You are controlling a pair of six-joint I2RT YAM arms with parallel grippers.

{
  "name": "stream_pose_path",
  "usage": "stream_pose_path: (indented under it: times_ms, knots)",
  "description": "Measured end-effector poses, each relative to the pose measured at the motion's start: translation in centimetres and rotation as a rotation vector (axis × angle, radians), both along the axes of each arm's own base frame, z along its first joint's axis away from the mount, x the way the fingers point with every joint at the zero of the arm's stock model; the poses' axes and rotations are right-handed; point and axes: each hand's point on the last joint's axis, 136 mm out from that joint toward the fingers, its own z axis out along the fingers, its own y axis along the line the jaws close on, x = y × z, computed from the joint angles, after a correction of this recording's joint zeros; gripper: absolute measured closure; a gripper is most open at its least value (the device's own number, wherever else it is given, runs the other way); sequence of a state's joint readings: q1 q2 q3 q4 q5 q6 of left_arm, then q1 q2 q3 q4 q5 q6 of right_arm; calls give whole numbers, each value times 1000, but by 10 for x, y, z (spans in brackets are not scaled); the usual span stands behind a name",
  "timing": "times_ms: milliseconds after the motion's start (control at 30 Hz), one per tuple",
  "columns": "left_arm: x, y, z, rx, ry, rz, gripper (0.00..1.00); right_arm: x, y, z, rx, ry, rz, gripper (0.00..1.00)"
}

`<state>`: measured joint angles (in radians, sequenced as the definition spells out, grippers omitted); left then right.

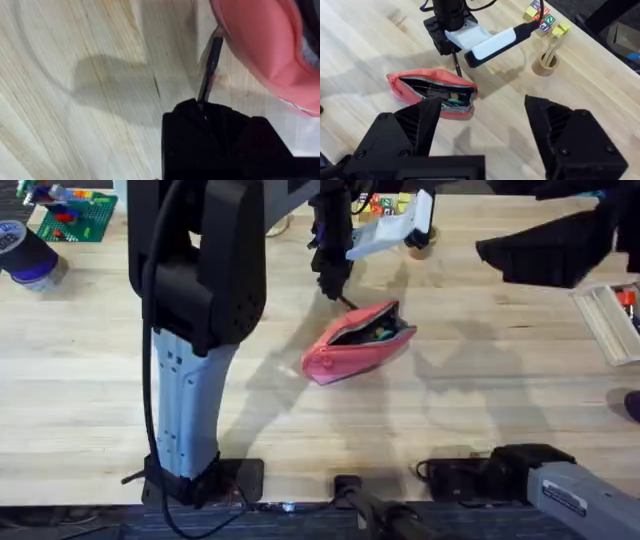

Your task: Unzip the bag, pick up the pens from the table one at a time and place them inside, then zip the bag closed.

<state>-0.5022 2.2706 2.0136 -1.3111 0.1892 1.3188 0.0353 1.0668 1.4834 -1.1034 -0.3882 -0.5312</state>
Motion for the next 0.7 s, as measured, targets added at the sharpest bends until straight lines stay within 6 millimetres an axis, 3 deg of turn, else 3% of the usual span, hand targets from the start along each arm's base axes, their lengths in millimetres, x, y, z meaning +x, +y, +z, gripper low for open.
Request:
stream_pose_path:
  times_ms: [233,533,700]
  knots:
    - [-4,3,15,-2,-9,2,961,0,0,0,0,0,0,6]
    - [-14,8,72,-45,-89,2,960,0,0,0,0,0,0,6]
    - [-22,13,94,-56,-114,2,960,0,0,0,0,0,0,5]
